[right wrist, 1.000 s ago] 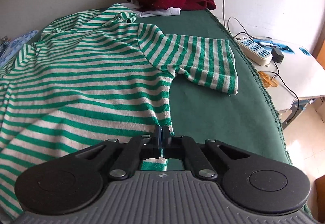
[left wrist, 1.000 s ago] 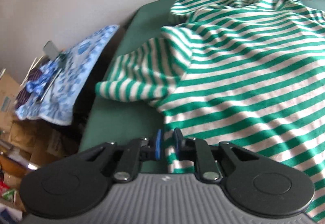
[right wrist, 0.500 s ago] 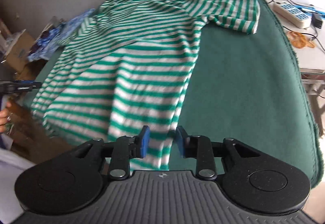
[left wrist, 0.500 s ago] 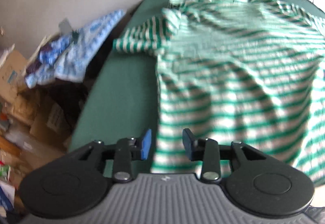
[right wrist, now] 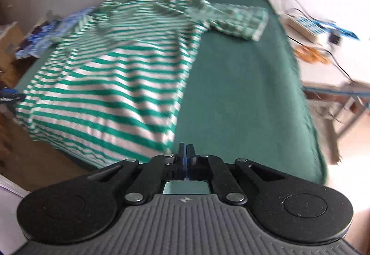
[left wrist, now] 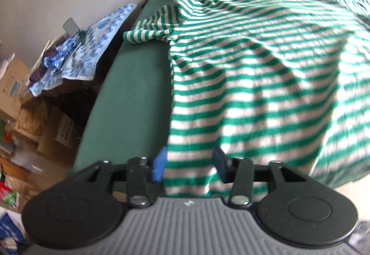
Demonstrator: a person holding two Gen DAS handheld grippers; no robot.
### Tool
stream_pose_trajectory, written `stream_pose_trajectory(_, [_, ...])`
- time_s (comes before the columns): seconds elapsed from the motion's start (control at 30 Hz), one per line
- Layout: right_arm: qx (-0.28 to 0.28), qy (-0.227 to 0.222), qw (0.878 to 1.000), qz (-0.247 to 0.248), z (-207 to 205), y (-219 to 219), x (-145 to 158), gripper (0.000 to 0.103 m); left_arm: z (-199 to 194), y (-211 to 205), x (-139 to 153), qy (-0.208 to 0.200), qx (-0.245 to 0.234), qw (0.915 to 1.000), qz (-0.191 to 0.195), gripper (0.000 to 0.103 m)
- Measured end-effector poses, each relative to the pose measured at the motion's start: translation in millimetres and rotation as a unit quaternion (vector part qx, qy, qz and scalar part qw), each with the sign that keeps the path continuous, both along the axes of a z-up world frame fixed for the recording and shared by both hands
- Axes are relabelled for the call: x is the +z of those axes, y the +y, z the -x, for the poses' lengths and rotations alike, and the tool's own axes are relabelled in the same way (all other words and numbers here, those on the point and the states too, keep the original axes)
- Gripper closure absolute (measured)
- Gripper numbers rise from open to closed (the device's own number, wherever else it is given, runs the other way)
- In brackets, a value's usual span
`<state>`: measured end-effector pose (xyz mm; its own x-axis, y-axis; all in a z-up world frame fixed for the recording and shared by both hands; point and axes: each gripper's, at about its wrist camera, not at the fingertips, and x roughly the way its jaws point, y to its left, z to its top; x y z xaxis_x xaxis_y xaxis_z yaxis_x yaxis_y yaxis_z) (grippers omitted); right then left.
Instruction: Fold clothes
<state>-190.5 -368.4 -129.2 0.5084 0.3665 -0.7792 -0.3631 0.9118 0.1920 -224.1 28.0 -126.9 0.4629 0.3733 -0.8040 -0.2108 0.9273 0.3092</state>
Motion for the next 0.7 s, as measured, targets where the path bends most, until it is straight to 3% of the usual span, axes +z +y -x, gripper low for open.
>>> stream_pose_trajectory(0.1, [0.010,0.028,0.999,-0.031,17.5,10.9,-14.0,0.083,13.2,3.5,1.1,0.003,-0.019,0.9998,0.005,0.048])
stream_pose_trajectory(0.17, [0.020,0.017,1.000,-0.016,33.6,29.3,-28.7,0.055,23.2,9.4,-0.5,0.002,-0.031,0.9993,0.021,0.048])
stream_pose_trajectory(0.23, [0.015,-0.001,1.000,0.013,42.7,43.5,-44.7,0.044,35.1,15.9,-6.0,0.007,-0.041,0.9986,0.033,0.048])
stream_pose_trajectory(0.4, [-0.017,-0.007,1.000,0.011,36.9,55.7,-74.9,0.044,61.3,42.5,-28.2,0.031,-0.056,0.9967,0.049,0.047])
stream_pose_trajectory(0.5, [-0.046,-0.018,0.999,-0.002,33.5,56.3,-83.0,0.044,62.1,59.2,-40.8,0.028,-0.060,0.9947,0.079,0.038])
stream_pose_trajectory(0.53, [-0.051,-0.015,0.999,-0.008,32.9,55.5,-83.5,0.051,60.3,60.7,-43.4,0.021,-0.067,0.9936,0.089,0.038])
stream_pose_trajectory(0.57, [-0.056,-0.011,0.998,-0.013,32.3,54.6,-83.6,0.071,58.4,61.3,-45.7,0.014,-0.076,0.9922,0.099,0.036])
stream_pose_trajectory(0.63, [-0.064,0.000,0.998,-0.029,33.8,50.5,-79.7,0.096,56.1,58.9,-48.3,0.009,-0.088,0.9905,0.105,0.028])
stream_pose_trajectory(0.67, [-0.064,0.001,0.997,-0.037,36.5,48.3,-75.0,0.098,55.0,57.6,-49.6,0.007,-0.094,0.9897,0.107,0.018])
stream_pose_trajectory(0.7, [-0.057,0.003,0.998,-0.037,40.3,47.9,-69.5,0.098,54.0,56.2,-50.8,0.005,-0.101,0.9889,0.110,0.014])
